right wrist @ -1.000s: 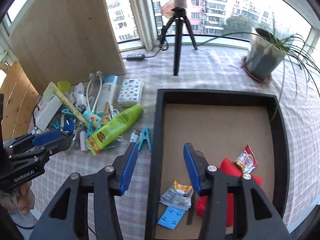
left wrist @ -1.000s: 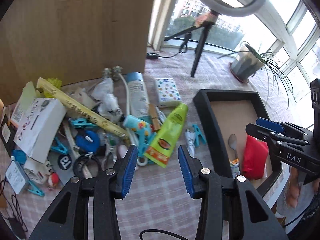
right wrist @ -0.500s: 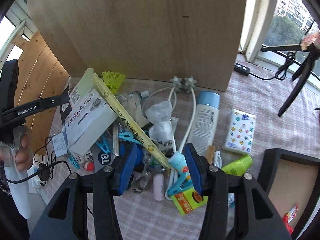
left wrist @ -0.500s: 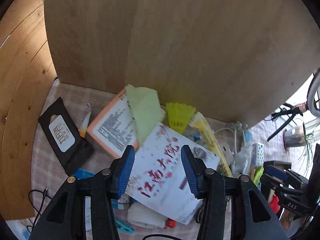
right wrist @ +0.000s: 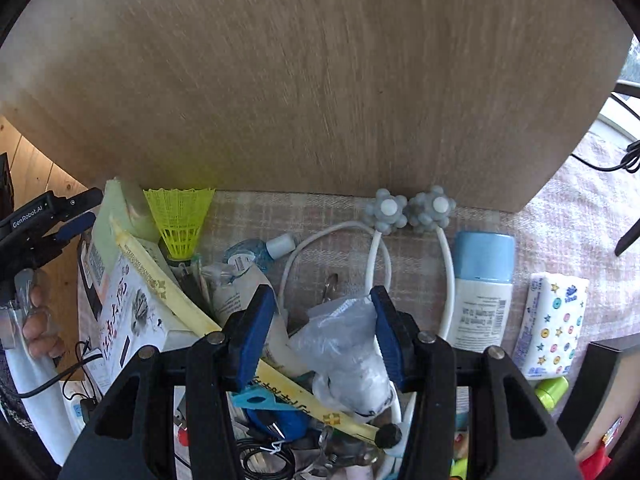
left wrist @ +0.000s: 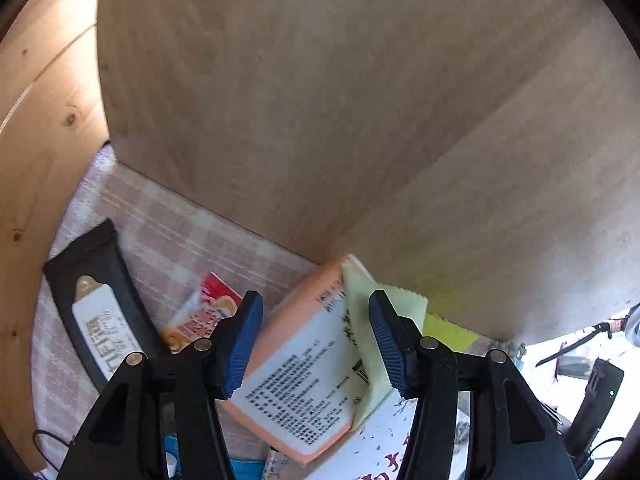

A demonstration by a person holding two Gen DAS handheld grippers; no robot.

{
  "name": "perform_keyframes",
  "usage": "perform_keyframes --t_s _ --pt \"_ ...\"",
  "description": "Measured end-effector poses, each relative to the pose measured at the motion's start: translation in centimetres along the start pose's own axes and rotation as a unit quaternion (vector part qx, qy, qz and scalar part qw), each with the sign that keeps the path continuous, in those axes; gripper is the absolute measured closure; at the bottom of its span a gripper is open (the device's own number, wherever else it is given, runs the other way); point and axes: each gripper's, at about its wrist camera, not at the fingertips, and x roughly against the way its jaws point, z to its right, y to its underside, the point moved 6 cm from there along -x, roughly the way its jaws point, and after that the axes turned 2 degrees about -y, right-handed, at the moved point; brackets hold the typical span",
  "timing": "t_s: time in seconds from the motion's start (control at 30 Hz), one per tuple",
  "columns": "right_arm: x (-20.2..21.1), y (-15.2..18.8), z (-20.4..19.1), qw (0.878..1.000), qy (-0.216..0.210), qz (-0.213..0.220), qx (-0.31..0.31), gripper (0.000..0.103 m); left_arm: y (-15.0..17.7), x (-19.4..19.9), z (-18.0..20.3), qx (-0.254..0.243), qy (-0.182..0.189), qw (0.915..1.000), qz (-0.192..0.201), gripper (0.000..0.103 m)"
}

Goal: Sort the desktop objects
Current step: 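Move both grippers back toward the white box in the pile, then grasp the white printed box from both sides with both grippers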

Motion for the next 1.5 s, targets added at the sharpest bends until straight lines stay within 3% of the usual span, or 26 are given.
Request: perform_keyframes --t_s 0.07,0.17,0.23,0.33,0.5,0.63,0.8,0.87,1.0,1.17,1.5 --pt "-0.2 -0.2 -0.7 1.0 0.005 0.006 0.009 0.045 1.0 -1.0 1.4 -0.038 -0.019 0.9991 0.001 0.045" --pt "-1.3 0.2 -2.3 1.0 -0.013 -0.012 0.023 0.045 3.0 -2.3 3.6 -0.08 -0.002 0.9967 -0.014 0.033" --pt "-2.7 1.3 -3.1 0.998 -0.031 -0.041 0.026 0.046 4.3 -2.6 4.6 -0.092 0.005 0.9955 -0.022 0.032" --pt "-3.0 2.8 -3.8 0.998 -0.011 -0.033 0.059 0.048 6.1 -2.2 5.5 -0.11 0.002 0.9936 -0.024 0.033" --pt "-1.6 6.4 -4.3 0.994 -0.011 -0.04 0.102 0.051 10.3 -1.3 5.9 -0.143 -0.002 0.9891 -0.035 0.033" --pt "0.6 10.3 -3.7 0.991 -0.008 -0.027 0.129 0.051 13.4 0.1 5.7 -0.154 -0.011 0.9873 -0.037 0.038" --pt "1.2 17.7 -2.5 0.986 -0.025 -0.061 0.153 0.053 16.1 2.9 4.5 -0.154 -0.028 0.9876 -0.004 0.043" --pt "1.9 20.4 -1.9 0.984 -0.007 -0.056 0.171 0.053 16.1 4.0 3.9 -0.153 -0.039 0.9874 0.012 0.043" --pt "3.1 24.8 -0.6 0.978 0.004 -0.069 0.197 0.053 19.0 6.3 3.9 -0.155 -0.02 0.9876 0.018 0.043" --pt "6.4 25.2 1.0 0.986 0.004 -0.027 0.166 0.053 22.0 7.5 5.5 -0.19 -0.033 0.9809 0.027 0.043" --pt "10.7 24.5 1.4 0.992 -0.029 0.035 0.117 0.053 27.8 4.7 8.5 -0.22 0.004 0.975 -0.031 0.042"
